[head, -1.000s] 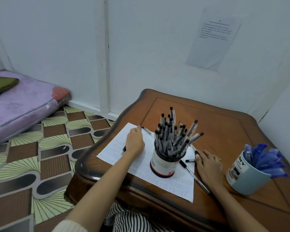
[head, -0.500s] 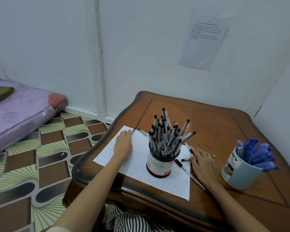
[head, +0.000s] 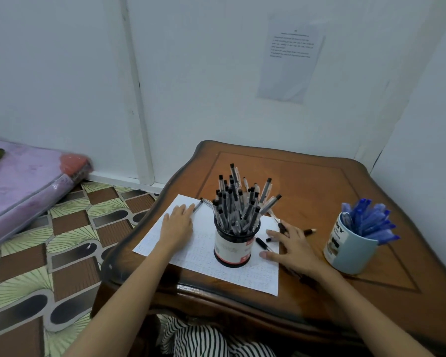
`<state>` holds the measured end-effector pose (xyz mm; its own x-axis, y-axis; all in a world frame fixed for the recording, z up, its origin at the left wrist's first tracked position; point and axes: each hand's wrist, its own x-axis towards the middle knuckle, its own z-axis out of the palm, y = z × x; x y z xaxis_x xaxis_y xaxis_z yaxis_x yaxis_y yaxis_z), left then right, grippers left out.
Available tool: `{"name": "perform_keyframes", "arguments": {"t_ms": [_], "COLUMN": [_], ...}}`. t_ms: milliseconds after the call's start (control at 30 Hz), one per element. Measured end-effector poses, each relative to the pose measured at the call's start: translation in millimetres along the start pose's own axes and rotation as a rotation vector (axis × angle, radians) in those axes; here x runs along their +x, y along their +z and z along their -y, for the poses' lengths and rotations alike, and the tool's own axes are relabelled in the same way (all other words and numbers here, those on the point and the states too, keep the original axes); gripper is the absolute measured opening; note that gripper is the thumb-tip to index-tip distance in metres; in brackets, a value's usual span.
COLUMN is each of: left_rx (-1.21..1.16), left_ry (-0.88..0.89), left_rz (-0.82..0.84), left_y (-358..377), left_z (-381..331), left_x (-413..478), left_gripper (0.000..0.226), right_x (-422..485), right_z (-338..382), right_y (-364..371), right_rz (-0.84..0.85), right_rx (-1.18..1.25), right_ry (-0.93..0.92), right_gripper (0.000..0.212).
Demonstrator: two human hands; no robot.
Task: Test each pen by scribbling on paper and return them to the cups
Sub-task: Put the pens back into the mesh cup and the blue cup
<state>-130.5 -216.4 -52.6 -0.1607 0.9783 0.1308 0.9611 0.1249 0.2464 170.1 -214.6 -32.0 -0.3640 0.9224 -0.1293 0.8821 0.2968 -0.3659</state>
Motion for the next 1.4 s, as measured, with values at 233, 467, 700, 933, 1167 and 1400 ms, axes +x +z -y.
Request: {"name": "perform_keyframes", "arguments": {"t_ms": [233, 467, 700, 933, 1167, 1400], "left_rx": [0.102, 0.077, 0.059, 0.077, 0.095, 0.116], "left_ry": [0.019, 0.024, 0.028, 0.036, 0.04, 0.042], "left_rz": [-0.04, -0.048, -0.046, -0.043, -0.056, -0.057], "left_y": [8, 7, 6, 6, 7, 6], "left_z": [1, -1, -1, 0, 1, 1], "left_x": [-3, -5, -5, -5, -4, -5], "left_gripper": [0.05, 0.051, 0.05, 0.051, 0.051, 0.05], "right_x": [-7, -1, -1, 21, 30, 43], "right_z": [-1, -3, -9, -16, -1, 3], "right_y": [0, 6, 8, 0, -10, -15], "right_rz": [-0.362, -0.591, -0.489, -0.422, -0.56, -0.45], "right_rx": [-0.067, -0.055, -0.012, 0.098, 0.13, 0.041], "right_ry": [-0.042, -0.07, 0.116, -0.033, 0.118, 0.264], "right_gripper": [0.029, 0.034, 0.038, 0.044, 0.026, 0.021]}}
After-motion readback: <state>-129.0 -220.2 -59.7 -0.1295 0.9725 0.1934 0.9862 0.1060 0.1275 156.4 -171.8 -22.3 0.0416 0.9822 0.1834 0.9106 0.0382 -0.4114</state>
